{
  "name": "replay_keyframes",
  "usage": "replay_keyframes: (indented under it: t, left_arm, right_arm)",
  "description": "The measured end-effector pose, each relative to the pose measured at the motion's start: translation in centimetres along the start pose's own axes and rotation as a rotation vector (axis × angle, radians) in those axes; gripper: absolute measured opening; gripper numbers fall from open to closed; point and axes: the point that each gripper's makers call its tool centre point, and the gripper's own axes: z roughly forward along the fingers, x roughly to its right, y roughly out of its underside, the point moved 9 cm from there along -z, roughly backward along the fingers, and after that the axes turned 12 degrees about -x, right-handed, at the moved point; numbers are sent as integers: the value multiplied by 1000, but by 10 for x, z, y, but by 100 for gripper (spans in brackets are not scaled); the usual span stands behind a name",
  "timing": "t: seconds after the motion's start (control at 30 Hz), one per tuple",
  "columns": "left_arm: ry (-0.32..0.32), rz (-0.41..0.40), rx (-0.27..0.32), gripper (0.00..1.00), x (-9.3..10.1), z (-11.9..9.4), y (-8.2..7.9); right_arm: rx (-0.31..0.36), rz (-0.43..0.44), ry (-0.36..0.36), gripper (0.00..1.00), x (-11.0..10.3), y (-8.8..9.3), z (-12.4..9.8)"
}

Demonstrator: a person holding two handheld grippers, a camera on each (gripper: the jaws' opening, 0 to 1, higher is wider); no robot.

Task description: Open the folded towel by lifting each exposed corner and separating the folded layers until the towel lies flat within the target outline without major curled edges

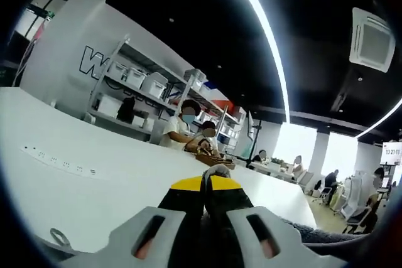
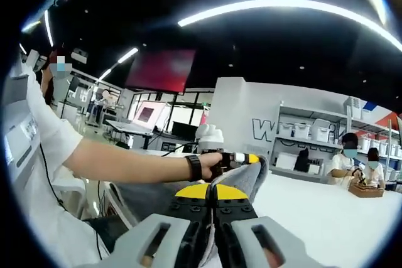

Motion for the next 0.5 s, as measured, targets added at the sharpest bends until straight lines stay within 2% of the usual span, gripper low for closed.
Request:
replay_keyframes:
  t: [0.07,0.2,0.5]
  left_arm:
    - [11,-50,-10,1,1,2,1]
    - [5,-56,-24,1,2,4,1]
    - [41,-69,-20,1,9,9,-9]
  right_arm:
    - [5,-1,1,0,0,0,-1]
    - [-6,-32,21,0,-3,1,0]
    - [4,-27,52,0,2,2,-7]
